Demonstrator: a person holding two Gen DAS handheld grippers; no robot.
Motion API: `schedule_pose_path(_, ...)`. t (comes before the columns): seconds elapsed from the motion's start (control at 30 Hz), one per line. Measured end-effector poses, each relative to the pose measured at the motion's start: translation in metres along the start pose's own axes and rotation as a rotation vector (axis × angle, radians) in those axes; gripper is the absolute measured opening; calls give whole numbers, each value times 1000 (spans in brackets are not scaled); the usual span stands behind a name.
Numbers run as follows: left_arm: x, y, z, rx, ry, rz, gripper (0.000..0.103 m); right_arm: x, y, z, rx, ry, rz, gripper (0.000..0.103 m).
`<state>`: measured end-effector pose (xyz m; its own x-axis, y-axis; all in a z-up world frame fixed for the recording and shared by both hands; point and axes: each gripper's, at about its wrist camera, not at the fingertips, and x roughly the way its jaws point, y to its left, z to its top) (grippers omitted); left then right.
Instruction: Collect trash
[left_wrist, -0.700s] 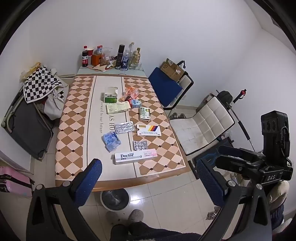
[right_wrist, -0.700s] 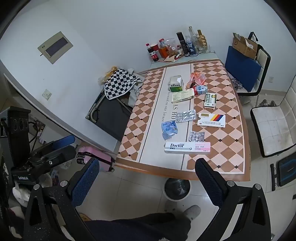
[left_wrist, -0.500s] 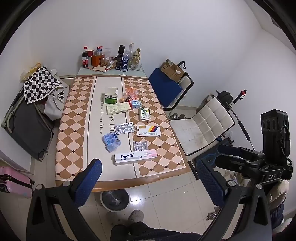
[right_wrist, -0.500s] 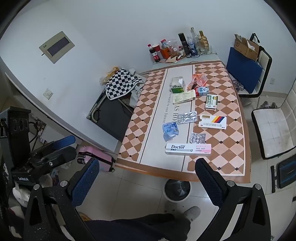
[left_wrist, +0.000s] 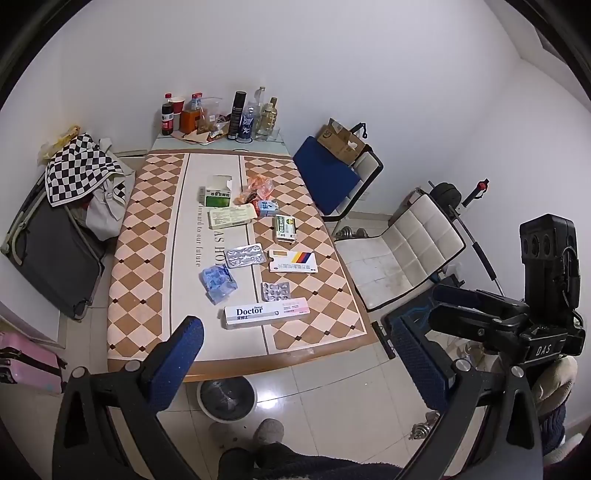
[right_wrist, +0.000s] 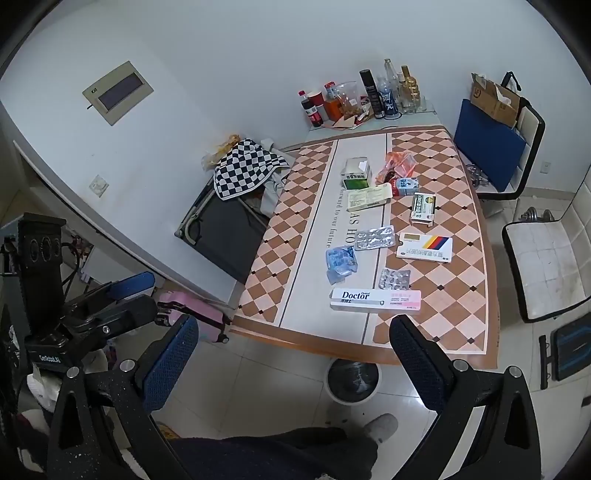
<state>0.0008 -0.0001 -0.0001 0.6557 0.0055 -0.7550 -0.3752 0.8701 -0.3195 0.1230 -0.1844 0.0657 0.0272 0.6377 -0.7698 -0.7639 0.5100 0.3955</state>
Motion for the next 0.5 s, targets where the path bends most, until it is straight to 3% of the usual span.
schedule_pose_path(0.5, -1, 1, -1, 1, -4, -5, 103, -1, 0, -2, -3, -1, 7, 103)
